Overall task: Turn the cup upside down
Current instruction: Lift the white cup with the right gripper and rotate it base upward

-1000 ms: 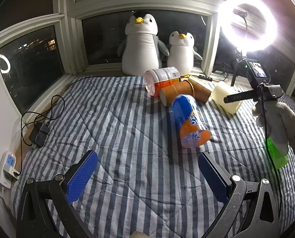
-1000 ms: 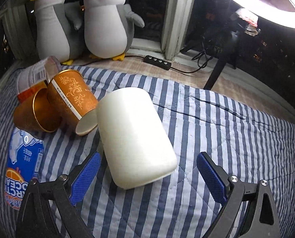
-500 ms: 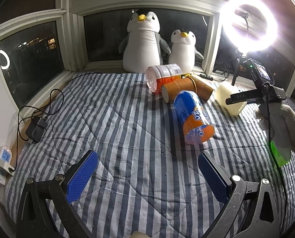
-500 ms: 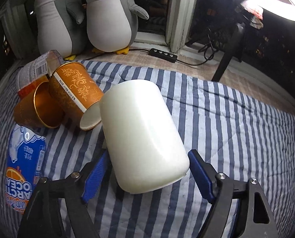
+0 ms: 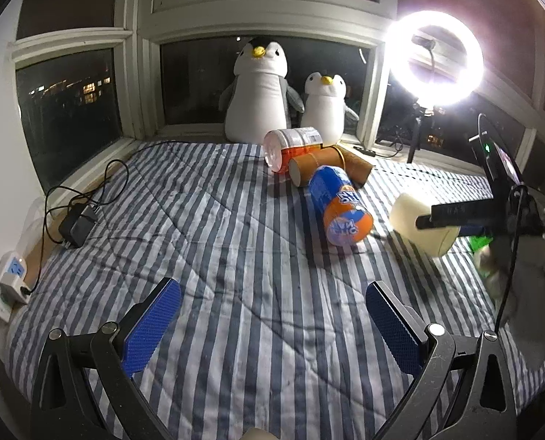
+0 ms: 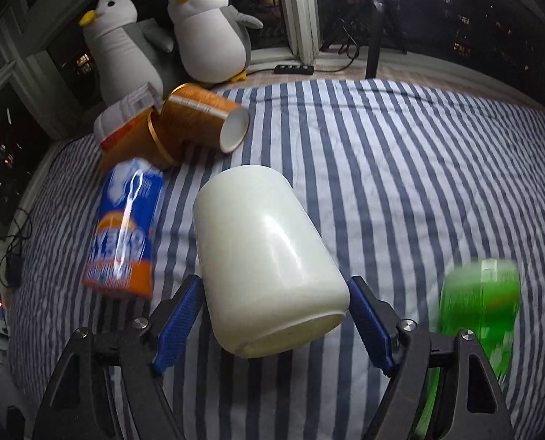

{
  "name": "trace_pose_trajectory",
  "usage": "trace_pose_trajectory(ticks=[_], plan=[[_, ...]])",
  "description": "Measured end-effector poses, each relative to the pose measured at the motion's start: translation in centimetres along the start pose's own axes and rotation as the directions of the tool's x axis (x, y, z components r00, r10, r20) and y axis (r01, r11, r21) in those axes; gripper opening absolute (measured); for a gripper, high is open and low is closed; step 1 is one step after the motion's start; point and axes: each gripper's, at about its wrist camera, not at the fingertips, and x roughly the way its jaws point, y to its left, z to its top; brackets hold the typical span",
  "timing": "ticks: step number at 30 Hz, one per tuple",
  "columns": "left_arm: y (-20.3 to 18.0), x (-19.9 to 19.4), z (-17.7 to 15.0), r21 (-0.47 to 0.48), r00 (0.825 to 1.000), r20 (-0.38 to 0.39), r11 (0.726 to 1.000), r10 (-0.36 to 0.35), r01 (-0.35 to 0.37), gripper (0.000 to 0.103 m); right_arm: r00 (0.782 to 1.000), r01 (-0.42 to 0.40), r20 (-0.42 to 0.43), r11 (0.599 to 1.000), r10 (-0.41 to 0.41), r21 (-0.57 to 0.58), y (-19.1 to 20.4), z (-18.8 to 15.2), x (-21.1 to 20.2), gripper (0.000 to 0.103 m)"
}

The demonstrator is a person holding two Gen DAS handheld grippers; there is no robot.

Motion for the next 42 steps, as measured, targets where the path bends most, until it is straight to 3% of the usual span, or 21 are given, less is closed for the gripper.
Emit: trace_pose_trajectory(ticks=[11,20,27,34,42], plan=[[-0.5,-2.9,-2.6,0.010,1.000,0.019,1.000,-0.023,0.023,0.102,0.996,-0.073,-0.043,0.991,0.078,0.111,1.5,-7.7,-2.0,0.076],[-2.6,-2.6,-3.6,0.025,0.999,0.017,0.999,-0.035,0.035,0.102,0.978,-0.185,-0.066,0.969,0.198,0.164,2.3,-9.4,-2.5,0.076],[-7.6,-0.9,-4.1,0.066,0.998,-0.004,0.996,-0.067,0.067,0.102,0.965,-0.260,0.021,0.951,0.260,0.166,0.1,-10.7,-5.8,0.076],[-13.8,1.7,-3.7,0.061,0.990,-0.042,0.989,-0.135,0.138,0.102,0.965,-0.238,0.158,0.953,0.209,0.188,-5.4,-13.9,-10.1,0.076],[-18.3,6.7,-3.1,0.008,0.992,-0.089,0.995,-0.094,0.095,0.102,0.958,-0.211,0.241,0.952,0.156,0.223,-10.4,-16.6,-12.9,0.077]])
